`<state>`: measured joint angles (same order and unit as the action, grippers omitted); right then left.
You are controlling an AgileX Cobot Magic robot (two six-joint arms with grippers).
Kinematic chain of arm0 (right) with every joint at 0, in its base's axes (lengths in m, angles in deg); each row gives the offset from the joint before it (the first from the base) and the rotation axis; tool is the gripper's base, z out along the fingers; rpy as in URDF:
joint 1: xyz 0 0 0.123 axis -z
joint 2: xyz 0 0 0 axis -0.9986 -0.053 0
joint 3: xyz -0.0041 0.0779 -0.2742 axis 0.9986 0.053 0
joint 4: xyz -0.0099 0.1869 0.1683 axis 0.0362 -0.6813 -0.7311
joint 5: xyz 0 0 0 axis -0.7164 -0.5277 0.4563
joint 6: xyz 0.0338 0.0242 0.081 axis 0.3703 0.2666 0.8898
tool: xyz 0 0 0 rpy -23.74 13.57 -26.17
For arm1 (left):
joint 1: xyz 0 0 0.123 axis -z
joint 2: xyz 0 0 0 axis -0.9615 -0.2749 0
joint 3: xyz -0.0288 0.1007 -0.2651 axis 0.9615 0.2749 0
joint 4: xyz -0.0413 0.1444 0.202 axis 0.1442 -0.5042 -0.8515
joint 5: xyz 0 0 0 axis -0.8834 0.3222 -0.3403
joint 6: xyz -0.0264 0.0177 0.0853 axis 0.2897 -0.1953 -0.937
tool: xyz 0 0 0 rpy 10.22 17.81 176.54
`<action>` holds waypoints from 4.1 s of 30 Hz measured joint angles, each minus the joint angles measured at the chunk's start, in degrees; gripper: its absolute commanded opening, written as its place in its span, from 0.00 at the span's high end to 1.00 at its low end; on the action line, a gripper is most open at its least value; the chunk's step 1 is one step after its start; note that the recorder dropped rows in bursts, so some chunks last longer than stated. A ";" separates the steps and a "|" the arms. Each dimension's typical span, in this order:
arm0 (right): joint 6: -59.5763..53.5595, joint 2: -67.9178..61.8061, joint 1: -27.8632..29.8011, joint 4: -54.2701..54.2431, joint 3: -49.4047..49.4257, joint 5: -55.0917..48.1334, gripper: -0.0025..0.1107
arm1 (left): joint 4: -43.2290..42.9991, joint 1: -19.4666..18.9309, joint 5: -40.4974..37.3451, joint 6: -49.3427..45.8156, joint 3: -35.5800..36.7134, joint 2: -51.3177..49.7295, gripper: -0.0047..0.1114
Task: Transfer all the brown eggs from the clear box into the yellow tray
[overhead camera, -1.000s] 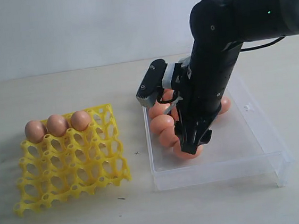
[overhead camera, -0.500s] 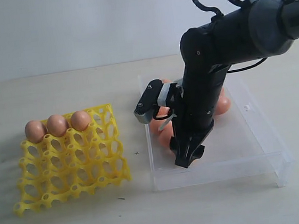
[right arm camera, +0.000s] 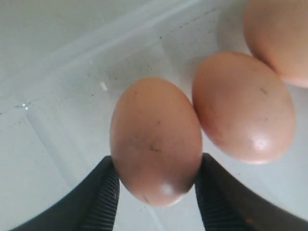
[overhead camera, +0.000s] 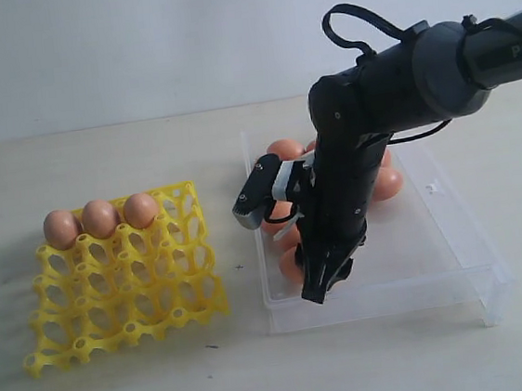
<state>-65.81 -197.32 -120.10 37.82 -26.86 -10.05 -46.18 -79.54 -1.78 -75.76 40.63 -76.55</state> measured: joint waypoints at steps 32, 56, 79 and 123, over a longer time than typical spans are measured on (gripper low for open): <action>-5.72 5.93 0.00 1.34 0.00 3.05 0.62 | 0.00 0.00 0.00 0.00 0.00 0.00 0.96; -11.60 1.44 -0.46 1.25 0.00 6.93 0.43 | 0.00 0.00 0.00 0.00 0.00 0.00 0.96; -6.67 3.65 -0.82 6.78 0.00 4.59 0.42 | 0.00 0.00 0.00 0.00 0.00 0.00 0.96; 2.62 4.37 -0.82 -9.62 0.00 -2.55 0.42 | 0.00 0.00 0.00 0.00 0.00 0.00 0.96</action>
<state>-63.19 -192.94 -120.92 28.21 -26.86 -12.60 -46.18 -79.54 -1.78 -75.76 40.63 -76.55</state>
